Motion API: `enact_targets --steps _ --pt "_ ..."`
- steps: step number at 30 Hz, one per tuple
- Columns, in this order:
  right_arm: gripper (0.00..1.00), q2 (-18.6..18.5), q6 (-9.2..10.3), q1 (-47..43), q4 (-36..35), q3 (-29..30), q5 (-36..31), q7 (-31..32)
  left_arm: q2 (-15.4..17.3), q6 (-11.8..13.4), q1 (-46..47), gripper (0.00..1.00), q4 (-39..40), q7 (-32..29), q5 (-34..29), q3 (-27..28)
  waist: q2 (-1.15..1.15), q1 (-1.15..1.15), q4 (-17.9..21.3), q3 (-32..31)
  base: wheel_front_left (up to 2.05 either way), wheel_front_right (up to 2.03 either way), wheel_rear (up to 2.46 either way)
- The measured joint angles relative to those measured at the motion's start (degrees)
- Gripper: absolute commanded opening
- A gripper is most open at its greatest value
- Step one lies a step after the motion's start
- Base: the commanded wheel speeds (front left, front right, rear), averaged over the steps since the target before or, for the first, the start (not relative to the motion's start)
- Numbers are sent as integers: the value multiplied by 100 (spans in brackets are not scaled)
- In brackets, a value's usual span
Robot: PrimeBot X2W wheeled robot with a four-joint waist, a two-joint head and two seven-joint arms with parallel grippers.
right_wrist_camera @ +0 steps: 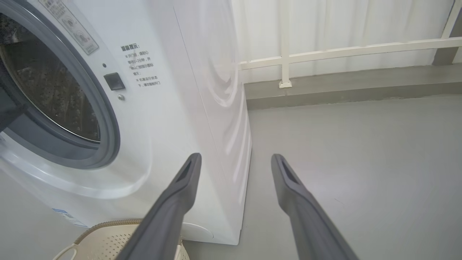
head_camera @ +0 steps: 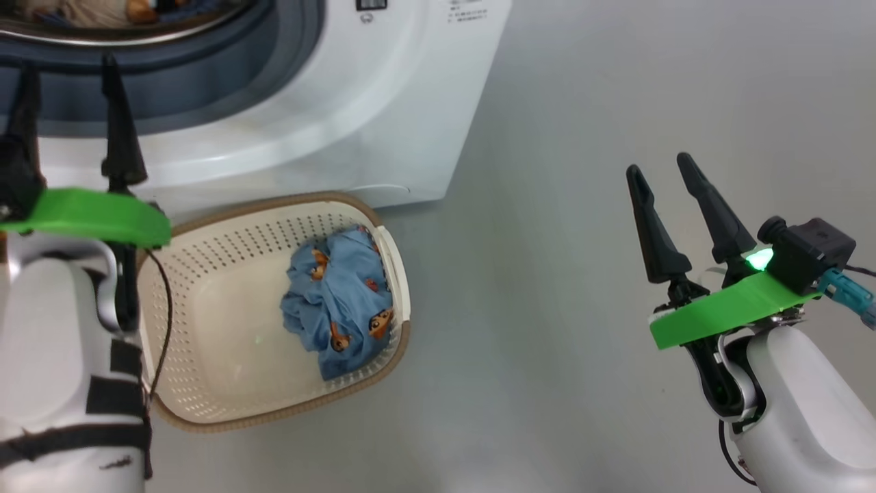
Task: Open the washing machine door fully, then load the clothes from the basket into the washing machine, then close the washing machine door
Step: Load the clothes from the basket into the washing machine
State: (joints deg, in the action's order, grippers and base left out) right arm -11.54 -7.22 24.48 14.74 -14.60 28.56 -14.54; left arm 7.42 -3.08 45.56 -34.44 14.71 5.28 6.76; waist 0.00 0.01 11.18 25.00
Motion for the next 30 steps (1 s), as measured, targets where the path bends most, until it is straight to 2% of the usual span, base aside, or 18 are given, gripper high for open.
enact_targets --steps 30 --pt "100 -323 0 -1321 87 252 11 0 -466 -145 -2636 100 900 -1 -141 377 0 0 -559 -1654 0 0 0"
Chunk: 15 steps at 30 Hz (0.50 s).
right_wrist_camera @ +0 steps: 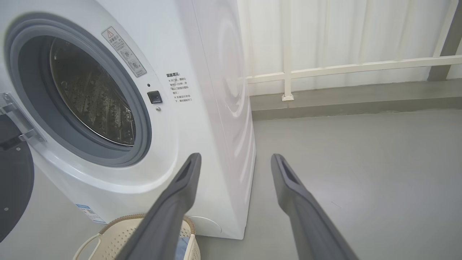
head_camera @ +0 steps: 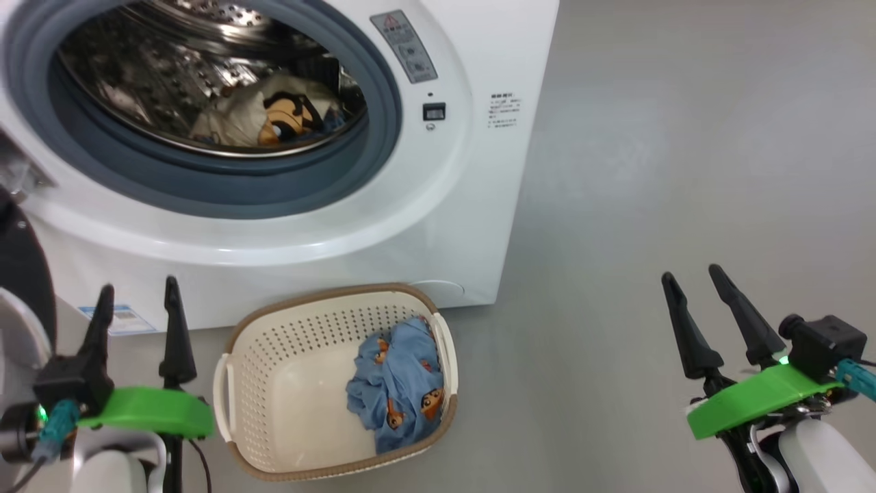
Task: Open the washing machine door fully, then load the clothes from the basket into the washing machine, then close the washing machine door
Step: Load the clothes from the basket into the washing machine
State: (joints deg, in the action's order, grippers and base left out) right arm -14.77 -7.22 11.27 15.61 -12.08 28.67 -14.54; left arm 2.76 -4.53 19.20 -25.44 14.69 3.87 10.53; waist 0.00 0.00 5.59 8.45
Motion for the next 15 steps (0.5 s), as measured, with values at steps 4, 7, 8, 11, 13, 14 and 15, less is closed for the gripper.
enact_targets --steps 4,7,8,11,13,14,15 --pt "100 -15 0 -146 0 109 0 0 -12 -5 -238 100 127 0 -1 35 0 0 -70 -142 0 0 0" --pt "100 -19 0 -172 -3 122 0 0 -18 -5 -394 100 226 0 -1 77 0 0 -122 -215 0 0 0" --pt "100 -21 0 -182 -2 122 0 0 -18 -5 -444 100 257 0 -2 83 0 0 -135 -237 0 0 0" --pt "100 -25 0 -288 1 122 1 0 -19 -5 -597 100 348 0 -54 87 0 0 -161 -306 0 0 0" --pt "100 -26 0 -335 -2 123 2 0 -21 -5 -701 100 401 0 -54 96 0 -1 -169 -351 0 0 0" --pt "100 -26 0 -364 0 122 2 0 -21 -8 -758 100 439 0 -54 99 0 0 -172 -372 0 0 0" --pt "100 -25 0 -371 4 122 7 0 -21 -31 -811 100 469 -1 -54 101 0 0 -174 -393 0 0 0"
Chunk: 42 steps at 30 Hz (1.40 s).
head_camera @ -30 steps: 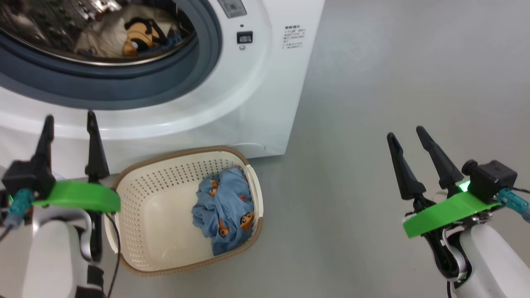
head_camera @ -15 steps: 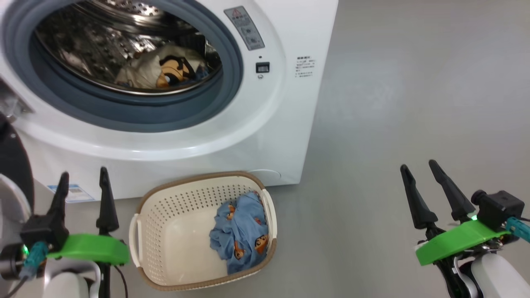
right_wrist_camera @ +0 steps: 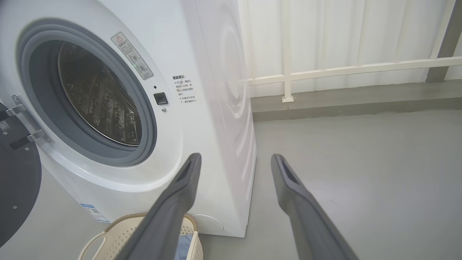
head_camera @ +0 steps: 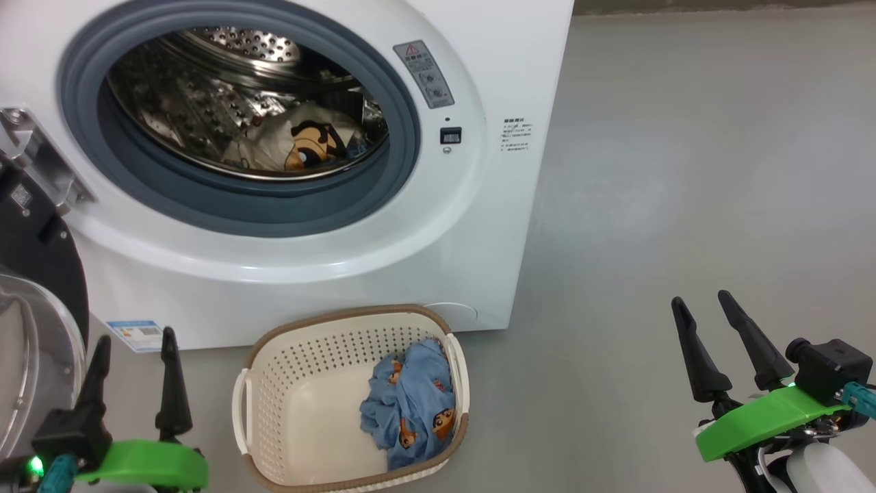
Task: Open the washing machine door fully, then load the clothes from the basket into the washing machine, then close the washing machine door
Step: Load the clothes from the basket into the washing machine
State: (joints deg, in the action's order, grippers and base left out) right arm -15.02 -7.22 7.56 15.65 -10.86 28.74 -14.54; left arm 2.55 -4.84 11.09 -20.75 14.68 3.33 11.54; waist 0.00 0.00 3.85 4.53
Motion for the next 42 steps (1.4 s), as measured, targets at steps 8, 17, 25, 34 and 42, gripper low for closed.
enact_targets --steps 8,17,25,34,42 --pt "100 -18 0 -46 -8 22 1 0 -8 -21 -293 100 135 0 12 45 0 0 -13 -124 0 0 0" --pt "100 -24 0 -137 -14 23 0 0 -21 -22 -348 100 186 0 13 51 0 0 10 -148 0 0 0" --pt "100 -23 0 -136 -34 24 0 0 -23 -22 -355 100 215 0 13 58 0 0 34 -44 0 0 0" --pt "100 18 0 -90 -75 21 0 0 -25 -24 -312 100 60 0 12 40 0 0 111 194 0 0 0" --pt "100 77 0 217 -175 26 -42 0 -31 -75 -1 100 -396 -1 14 -90 0 -1 222 567 0 0 0"
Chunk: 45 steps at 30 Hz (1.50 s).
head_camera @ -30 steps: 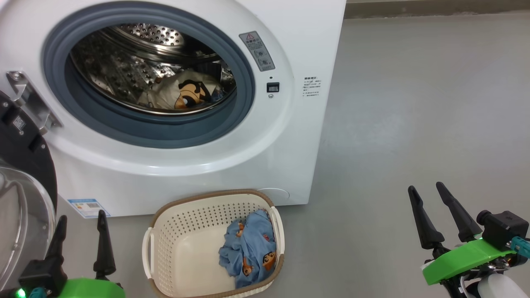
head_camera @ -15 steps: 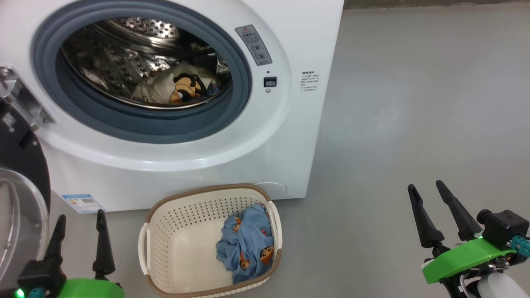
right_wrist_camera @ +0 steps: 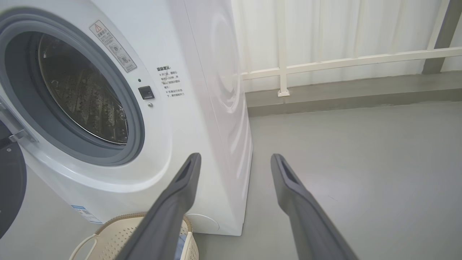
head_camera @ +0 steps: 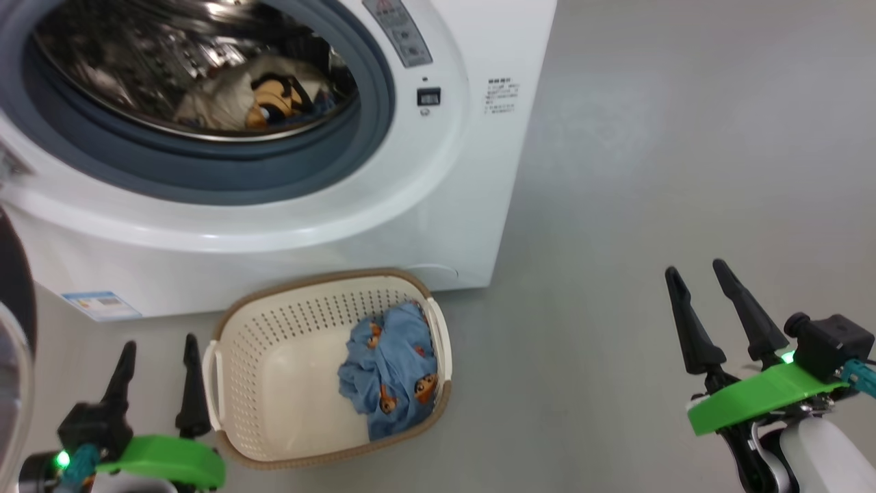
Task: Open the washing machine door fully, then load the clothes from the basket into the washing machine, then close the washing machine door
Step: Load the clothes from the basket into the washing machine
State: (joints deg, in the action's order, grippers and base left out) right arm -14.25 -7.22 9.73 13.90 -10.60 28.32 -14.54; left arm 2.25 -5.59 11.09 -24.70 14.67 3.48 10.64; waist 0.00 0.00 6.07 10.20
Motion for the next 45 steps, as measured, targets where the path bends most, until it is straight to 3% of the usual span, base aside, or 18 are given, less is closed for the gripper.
enact_targets --steps 25,37,45 --pt "100 483 0 1088 -93 -65 -175 0 256 -149 2123 100 -2402 -3 -38 -534 0 0 667 1720 0 0 0" --pt "100 698 0 1354 -118 -238 -180 0 445 -194 2974 100 -3919 -3 63 -1043 0 0 1097 2303 0 0 0" --pt "100 790 0 1489 -160 -286 -180 0 614 -194 3392 100 -4481 -60 421 -1634 0 0 1355 2642 0 0 0"
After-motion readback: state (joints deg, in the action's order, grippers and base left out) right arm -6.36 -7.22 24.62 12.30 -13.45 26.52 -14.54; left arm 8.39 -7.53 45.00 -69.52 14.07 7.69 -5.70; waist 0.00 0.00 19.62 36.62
